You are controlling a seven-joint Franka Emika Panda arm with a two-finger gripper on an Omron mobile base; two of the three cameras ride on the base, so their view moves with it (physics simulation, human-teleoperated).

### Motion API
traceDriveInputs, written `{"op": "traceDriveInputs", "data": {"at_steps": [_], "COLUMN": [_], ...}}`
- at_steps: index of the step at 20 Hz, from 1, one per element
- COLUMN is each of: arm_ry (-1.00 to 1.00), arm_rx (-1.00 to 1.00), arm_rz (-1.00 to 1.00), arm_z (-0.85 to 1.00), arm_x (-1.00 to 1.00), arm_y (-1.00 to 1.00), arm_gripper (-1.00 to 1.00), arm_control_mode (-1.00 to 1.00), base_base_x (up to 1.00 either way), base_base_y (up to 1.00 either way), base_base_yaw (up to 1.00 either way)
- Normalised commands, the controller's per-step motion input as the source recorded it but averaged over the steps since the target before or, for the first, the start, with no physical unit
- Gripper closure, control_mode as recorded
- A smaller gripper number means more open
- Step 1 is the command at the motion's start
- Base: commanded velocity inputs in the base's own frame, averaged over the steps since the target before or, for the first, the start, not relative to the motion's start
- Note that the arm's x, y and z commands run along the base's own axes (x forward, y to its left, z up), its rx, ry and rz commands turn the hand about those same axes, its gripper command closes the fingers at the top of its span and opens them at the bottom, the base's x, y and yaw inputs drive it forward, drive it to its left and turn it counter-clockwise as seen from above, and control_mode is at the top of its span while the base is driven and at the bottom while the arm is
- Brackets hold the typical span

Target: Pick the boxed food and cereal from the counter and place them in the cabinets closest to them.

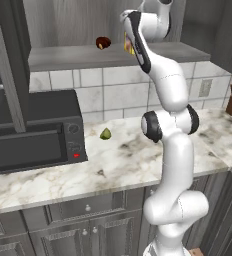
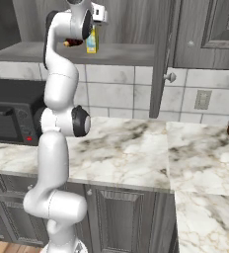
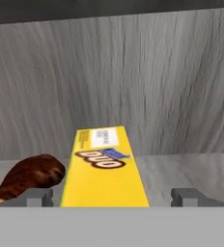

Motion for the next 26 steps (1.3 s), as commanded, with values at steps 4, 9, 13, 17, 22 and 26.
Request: {"op": "traceDriveInputs", "data": {"at_steps": [4, 9, 13, 17, 22, 26], "arm_ry": [-0.07, -0.11, -0.07, -0.08, -0.06, -0.07], "arm_rx": [0.00, -0.04, -0.14, -0.16, -0.16, -0.12], "arm_rz": [0.00, 0.00, 0.05, 0.07, 0.03, 0.00], "arm_z": [0.01, -0.06, -0.58, -0.98, -1.00, -0.96], "arm_x": [-0.57, -0.97, -1.00, -1.00, -1.00, -1.00], "arm_y": [-0.05, -0.12, -0.13, -0.18, -0.14, -0.16], "arm_gripper": [-1.00, -1.00, -1.00, -1.00, -1.00, -1.00], "arm_control_mode": [-1.00, -1.00, -1.00, -1.00, -1.00, -1.00], "base_base_x": [0.00, 0.00, 0.00, 0.00, 0.00, 0.00], "base_base_y": [0.00, 0.00, 0.00, 0.00, 0.00, 0.00], "base_base_yaw": [0.00, 0.00, 0.00, 0.00, 0.00, 0.00]}}
